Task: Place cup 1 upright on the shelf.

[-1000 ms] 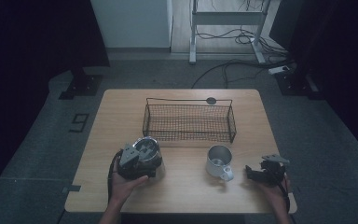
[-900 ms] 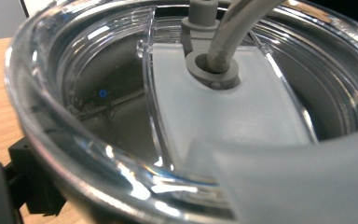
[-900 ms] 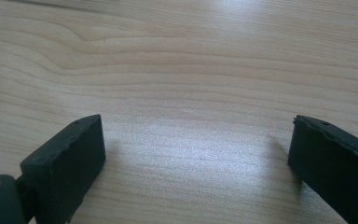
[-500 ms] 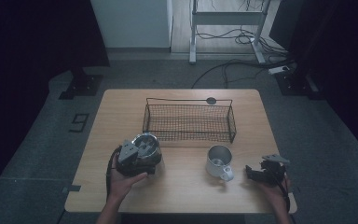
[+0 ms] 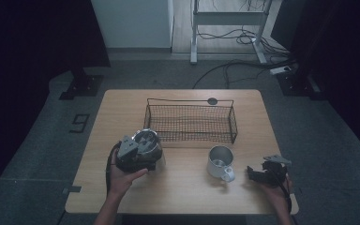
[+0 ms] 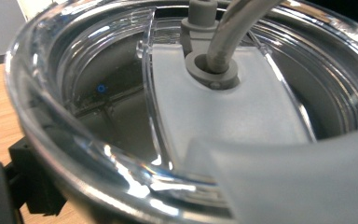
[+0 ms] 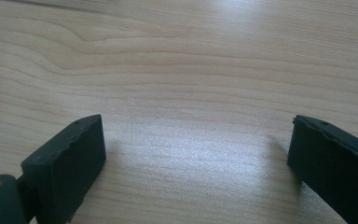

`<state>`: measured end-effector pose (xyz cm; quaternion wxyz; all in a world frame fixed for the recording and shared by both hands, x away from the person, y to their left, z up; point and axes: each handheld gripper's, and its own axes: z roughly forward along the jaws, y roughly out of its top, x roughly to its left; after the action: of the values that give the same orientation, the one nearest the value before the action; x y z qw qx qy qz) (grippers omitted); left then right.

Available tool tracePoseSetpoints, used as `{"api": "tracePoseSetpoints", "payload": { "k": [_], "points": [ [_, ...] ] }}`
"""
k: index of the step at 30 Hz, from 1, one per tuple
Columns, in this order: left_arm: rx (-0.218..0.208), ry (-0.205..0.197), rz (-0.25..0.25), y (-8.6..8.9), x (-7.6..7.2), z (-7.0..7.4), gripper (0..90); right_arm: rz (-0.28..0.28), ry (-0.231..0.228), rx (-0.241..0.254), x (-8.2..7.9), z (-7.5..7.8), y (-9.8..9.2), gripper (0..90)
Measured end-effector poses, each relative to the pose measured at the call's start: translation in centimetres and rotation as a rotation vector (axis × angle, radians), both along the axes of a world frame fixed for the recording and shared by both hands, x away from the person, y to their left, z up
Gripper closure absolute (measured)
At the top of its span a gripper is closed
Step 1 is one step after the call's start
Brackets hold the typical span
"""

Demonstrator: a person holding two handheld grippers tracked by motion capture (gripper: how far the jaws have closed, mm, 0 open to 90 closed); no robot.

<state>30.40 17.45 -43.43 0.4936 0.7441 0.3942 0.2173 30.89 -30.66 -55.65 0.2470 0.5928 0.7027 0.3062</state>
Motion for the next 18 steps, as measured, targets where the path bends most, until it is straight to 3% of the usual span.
{"api": "tracePoseSetpoints", "payload": {
  "k": [18],
  "points": [
    [-0.003,0.000,0.001,-0.1,0.6,1.2,3.7,-0.002,-0.001,0.000,0.0,0.0,0.0,4.2]
  ]
}}
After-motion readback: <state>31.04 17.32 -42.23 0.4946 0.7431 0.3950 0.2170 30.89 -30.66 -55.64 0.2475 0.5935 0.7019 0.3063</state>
